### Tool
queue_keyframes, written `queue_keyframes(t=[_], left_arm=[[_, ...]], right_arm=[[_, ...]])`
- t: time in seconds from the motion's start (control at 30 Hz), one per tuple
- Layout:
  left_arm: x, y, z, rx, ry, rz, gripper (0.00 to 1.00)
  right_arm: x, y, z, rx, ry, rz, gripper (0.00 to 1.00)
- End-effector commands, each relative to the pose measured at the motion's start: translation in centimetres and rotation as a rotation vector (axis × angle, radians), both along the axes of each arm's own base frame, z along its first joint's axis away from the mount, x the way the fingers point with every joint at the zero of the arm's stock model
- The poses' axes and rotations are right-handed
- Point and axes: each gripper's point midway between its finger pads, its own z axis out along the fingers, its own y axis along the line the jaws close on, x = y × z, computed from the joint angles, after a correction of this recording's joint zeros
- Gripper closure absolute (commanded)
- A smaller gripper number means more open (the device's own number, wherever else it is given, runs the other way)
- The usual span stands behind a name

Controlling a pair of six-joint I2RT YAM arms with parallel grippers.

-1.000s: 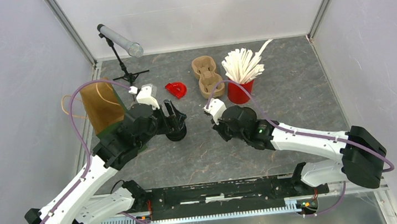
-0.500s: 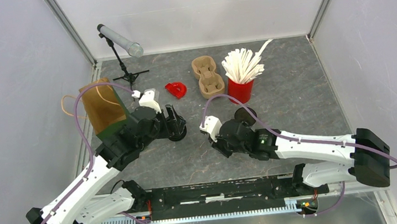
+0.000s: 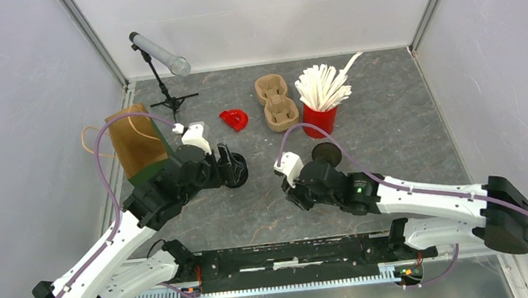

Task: Pack the takeout coffee

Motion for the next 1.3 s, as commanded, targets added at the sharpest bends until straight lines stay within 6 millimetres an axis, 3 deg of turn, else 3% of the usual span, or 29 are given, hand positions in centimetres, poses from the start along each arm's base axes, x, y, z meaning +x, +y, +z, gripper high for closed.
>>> queue_keyframes(t=[0.0, 0.1, 0.23, 0.4, 0.53, 0.73, 0.87, 0.97, 1.27], left_arm=[[0.3, 1.0, 1.9, 0.052, -0.072, -0.012, 0.16], [0.3, 1.6, 1.8, 0.086, -0.079, -0.010, 0.16], [0.2, 2.1, 1.4, 0.138, -0.081, -0.021, 0.14], [0.8, 2.7, -0.1, 0.240, -0.027, -0.002, 0.15], [1.9, 1.3, -2.0, 0.317, 0.063, -0.022, 0.18], [4.3, -2.3, -4.9, 0.374, 0.182, -0.071, 0.38], [6.3, -3.5, -6.0, 0.446, 0.202, -0.084, 0.48], [7.4, -3.8, -7.2, 0.487, 0.214, -0.088, 0.50], [8.9, -4.5, -10.4, 0.419, 0.282, -0.079, 0.53]], right_arm=[[0.7, 1.1, 5.5, 0.147, -0.051, -0.035, 0.67], [2.3, -0.6, 6.7, 0.126, -0.106, -0.149, 0.67], [5.1, -3.9, 6.6, 0.043, -0.183, -0.325, 0.67], [6.3, -4.6, 6.8, 0.048, -0.192, -0.354, 0.68], [6.4, -4.8, 8.8, 0.143, -0.217, -0.382, 0.67], [6.0, -7.3, 11.1, 0.313, -0.263, -0.480, 0.69], [5.3, -8.7, 12.3, 0.433, -0.313, -0.479, 0.66], [5.1, -9.9, 12.6, 0.471, -0.342, -0.500, 0.63], [4.4, -10.6, 12.4, 0.465, -0.354, -0.470, 0.61]])
